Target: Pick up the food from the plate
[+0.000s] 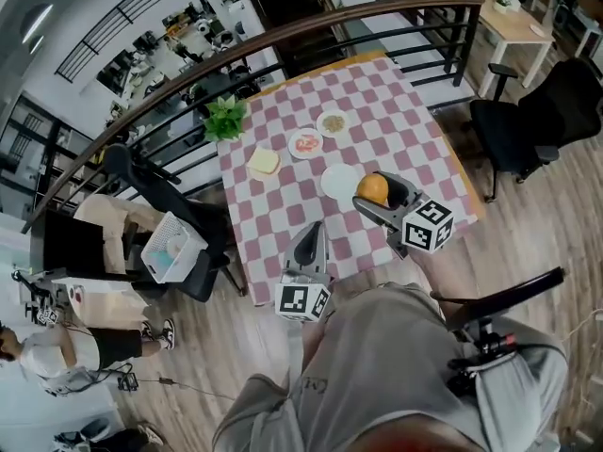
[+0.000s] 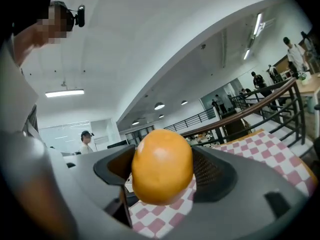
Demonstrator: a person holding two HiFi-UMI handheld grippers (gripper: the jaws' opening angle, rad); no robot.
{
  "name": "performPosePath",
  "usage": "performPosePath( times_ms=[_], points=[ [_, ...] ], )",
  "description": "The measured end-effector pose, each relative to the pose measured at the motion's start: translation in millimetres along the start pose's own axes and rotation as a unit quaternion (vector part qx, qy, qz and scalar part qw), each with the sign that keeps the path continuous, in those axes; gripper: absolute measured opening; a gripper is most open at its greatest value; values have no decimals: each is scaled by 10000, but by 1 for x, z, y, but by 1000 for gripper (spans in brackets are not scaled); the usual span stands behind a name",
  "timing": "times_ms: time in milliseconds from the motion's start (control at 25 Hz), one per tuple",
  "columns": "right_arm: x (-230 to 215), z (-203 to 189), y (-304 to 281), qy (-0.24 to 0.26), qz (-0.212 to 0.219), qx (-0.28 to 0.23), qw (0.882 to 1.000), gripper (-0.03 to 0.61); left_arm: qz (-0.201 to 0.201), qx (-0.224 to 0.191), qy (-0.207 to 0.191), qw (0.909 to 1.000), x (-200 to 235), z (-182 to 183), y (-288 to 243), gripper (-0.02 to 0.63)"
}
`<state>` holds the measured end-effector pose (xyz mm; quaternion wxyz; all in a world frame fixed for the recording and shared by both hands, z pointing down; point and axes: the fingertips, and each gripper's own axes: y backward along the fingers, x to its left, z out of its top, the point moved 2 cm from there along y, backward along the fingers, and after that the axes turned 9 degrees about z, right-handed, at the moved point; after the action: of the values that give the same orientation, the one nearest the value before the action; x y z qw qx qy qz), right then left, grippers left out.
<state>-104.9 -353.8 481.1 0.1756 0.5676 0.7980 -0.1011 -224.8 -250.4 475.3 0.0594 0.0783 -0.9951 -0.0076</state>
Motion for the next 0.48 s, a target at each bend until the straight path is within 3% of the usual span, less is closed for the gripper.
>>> performPosePath(
  times_ms=[240, 480],
  points=[
    [-21, -6, 1, -99, -396, 50, 9992, 365, -6, 40, -4, 10000, 3, -8, -5, 8],
    [-27, -10, -3, 139, -570, 349, 9977, 365, 119, 63, 32, 9999, 14, -6, -5, 8]
  ],
)
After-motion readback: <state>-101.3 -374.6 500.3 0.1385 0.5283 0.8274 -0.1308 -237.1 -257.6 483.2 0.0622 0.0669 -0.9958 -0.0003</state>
